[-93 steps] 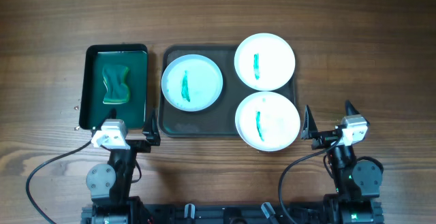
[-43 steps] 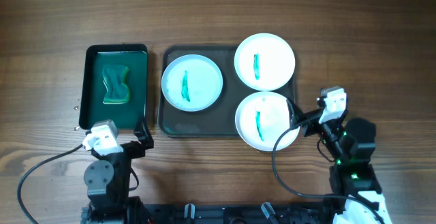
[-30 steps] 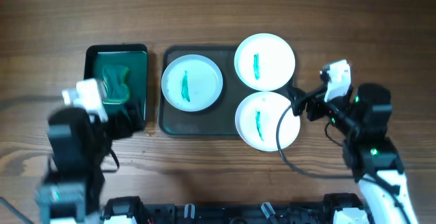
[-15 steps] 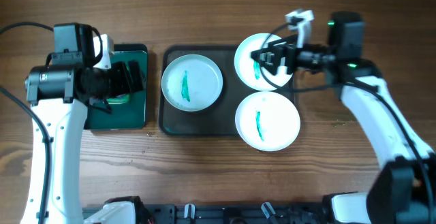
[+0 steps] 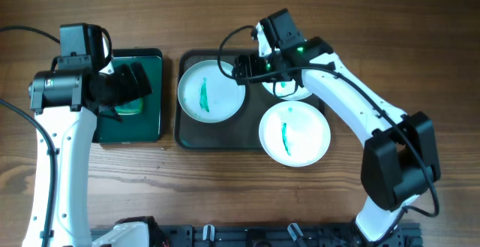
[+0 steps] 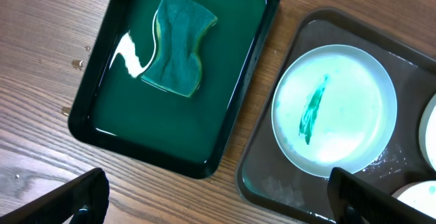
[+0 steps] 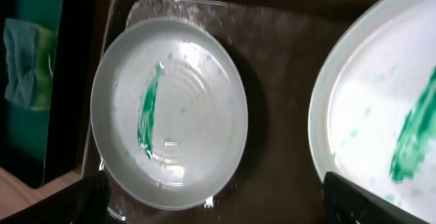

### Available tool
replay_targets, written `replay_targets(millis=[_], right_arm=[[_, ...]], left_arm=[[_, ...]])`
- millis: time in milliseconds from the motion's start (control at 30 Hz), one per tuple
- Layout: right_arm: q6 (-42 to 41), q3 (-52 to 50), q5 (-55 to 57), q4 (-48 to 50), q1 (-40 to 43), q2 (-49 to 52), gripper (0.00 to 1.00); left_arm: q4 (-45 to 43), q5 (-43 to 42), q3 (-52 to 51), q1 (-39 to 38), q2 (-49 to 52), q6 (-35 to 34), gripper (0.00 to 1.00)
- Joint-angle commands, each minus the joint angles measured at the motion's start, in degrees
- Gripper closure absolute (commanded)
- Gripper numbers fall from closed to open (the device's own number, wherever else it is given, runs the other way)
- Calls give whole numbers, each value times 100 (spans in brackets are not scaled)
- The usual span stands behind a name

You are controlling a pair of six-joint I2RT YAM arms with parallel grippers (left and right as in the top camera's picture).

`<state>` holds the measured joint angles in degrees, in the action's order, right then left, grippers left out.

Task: Clean dirty plates on tray and stack at the side

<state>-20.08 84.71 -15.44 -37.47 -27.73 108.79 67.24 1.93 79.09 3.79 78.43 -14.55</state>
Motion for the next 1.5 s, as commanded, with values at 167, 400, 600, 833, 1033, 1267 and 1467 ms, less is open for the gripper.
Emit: replay_targets(millis=[167,400,600,833,1033,1267,1467], right_arm=[[-413,-48,90,503,-94,951,52],[-632,-48,81,699,-131,1292,69],[-981,-48,83,826,-212,1517,82],[-1213,-48,81,813,-278,1670,96],[-1248,-48,55,809,-275,1674,96],[-1073,-48,-9,817,-275,1674,96],[-1075,-48,-4,831,-275,1674,96]], left_arm=[[-13,118,101,-15,13,-118,0],[-15,118,79,-15,13,-116,0],[-15,120,74,26,90,-116,0],[-20,120,74,291,343,-96,0],[-111,118,74,452,1123,264,8],[-1095,94,74,940,2496,1338,17],[-1696,-385,74,1182,3499,2037,26]])
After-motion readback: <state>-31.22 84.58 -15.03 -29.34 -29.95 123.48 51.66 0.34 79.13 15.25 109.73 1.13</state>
